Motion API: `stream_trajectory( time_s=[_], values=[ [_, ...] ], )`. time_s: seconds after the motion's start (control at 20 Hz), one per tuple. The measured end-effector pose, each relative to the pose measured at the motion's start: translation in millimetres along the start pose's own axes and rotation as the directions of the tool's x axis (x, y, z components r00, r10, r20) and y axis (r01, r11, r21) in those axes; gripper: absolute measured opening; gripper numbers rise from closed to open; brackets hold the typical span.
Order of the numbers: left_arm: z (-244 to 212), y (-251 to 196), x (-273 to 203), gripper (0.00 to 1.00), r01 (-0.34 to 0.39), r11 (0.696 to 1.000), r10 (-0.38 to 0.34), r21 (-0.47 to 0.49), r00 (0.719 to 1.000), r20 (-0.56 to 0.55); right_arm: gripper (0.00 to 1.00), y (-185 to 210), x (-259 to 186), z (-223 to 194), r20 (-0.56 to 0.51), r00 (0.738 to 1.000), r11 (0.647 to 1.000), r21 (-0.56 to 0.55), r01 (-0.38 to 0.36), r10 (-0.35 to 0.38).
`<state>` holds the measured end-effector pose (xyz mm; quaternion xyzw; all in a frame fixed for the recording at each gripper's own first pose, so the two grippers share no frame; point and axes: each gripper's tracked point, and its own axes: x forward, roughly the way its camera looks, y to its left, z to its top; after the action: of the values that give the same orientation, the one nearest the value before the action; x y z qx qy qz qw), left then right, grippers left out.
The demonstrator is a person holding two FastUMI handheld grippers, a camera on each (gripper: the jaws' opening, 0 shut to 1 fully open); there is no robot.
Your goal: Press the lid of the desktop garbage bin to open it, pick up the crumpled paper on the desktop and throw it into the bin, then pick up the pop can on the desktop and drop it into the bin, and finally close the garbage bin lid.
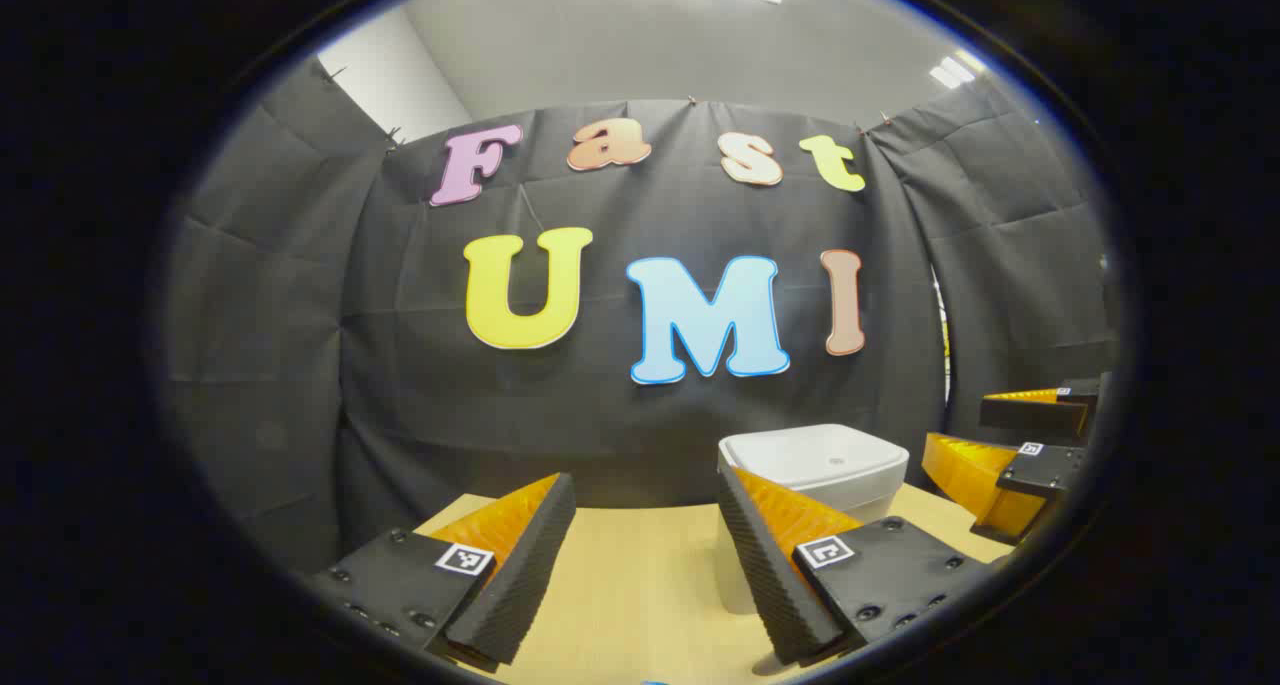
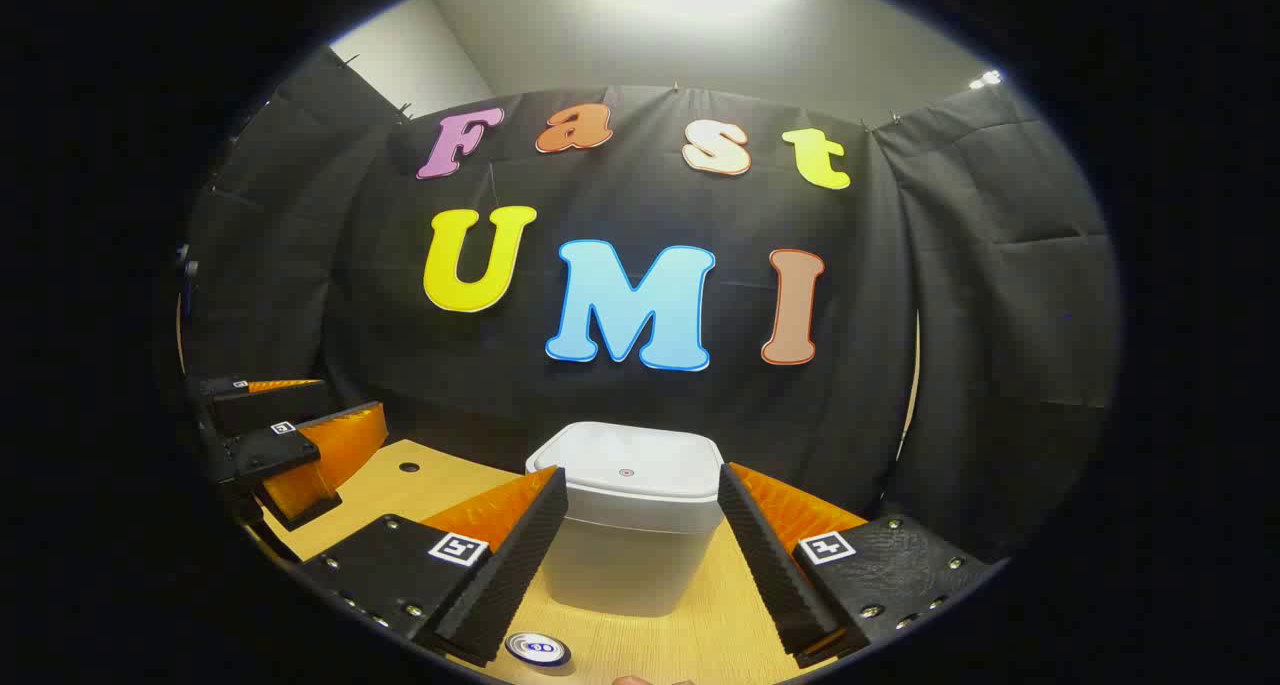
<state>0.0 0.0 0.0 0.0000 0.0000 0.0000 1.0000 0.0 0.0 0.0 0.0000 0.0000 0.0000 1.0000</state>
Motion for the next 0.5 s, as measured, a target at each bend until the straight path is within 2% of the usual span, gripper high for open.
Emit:
stream_trajectory(
  time_s=[0.15,0.35,0.5],
  values=[
    [1.8,0.9,0.1,0.98,0.000,1.000,0.000,-0.007,1.000,-0.004,0.97,0.0,1.1,2.3,-0.001,1.000,1.000,-0.007,0.007,-0.007],
    [5.2,2.7,2.3,0.91,-0.003,1.000,0.003,-0.005,1.000,-0.011,0.97,2.5,2.8,3.9,-0.006,1.000,1.000,0.000,0.000,0.000],
    [1.1,0.0,2.6,0.91,-0.002,1.000,0.002,-0.005,1.000,-0.020,0.97,2.4,3.7,3.6,-0.007,1.000,1.000,-0.002,-0.002,0.002]
  ],
)
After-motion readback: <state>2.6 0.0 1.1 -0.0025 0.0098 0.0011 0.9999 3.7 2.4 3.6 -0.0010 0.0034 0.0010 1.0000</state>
